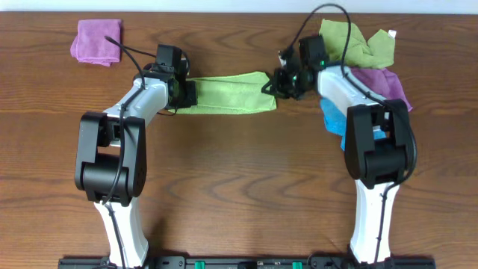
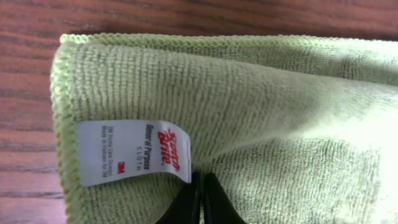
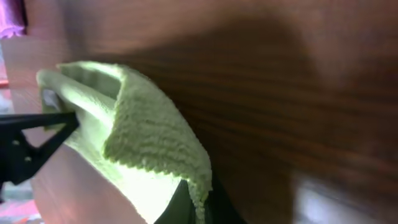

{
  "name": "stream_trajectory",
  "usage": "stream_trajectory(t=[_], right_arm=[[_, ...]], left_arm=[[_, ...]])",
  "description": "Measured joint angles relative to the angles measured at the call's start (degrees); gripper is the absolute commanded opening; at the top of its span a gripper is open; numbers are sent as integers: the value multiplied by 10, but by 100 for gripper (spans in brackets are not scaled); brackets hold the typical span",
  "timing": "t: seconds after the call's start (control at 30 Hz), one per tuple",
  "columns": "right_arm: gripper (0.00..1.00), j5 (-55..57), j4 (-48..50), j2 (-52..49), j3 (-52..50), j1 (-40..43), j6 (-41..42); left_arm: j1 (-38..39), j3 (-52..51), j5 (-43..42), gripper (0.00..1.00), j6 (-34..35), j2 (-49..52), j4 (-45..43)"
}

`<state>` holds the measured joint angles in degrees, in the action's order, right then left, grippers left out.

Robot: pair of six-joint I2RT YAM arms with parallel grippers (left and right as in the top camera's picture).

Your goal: Fold the cloth

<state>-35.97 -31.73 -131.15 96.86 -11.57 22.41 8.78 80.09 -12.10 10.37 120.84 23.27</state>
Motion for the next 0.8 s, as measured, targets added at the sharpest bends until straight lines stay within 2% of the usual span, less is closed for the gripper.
stream_trajectory(t=[0.13, 0.3, 0.53, 0.8], right_arm=[[2, 34, -101, 0, 101, -18, -32], [2, 71, -155, 0, 179, -59, -51], [2, 113, -183, 0, 191, -123, -57], [2, 135, -199, 0, 191, -118, -65]], left_arm=[[10, -7, -23, 6, 22, 0, -29], [53, -14, -53, 6, 49, 6, -75], [102, -18, -87, 5, 69, 14, -111], [86, -19, -113, 6, 78, 14, -110]])
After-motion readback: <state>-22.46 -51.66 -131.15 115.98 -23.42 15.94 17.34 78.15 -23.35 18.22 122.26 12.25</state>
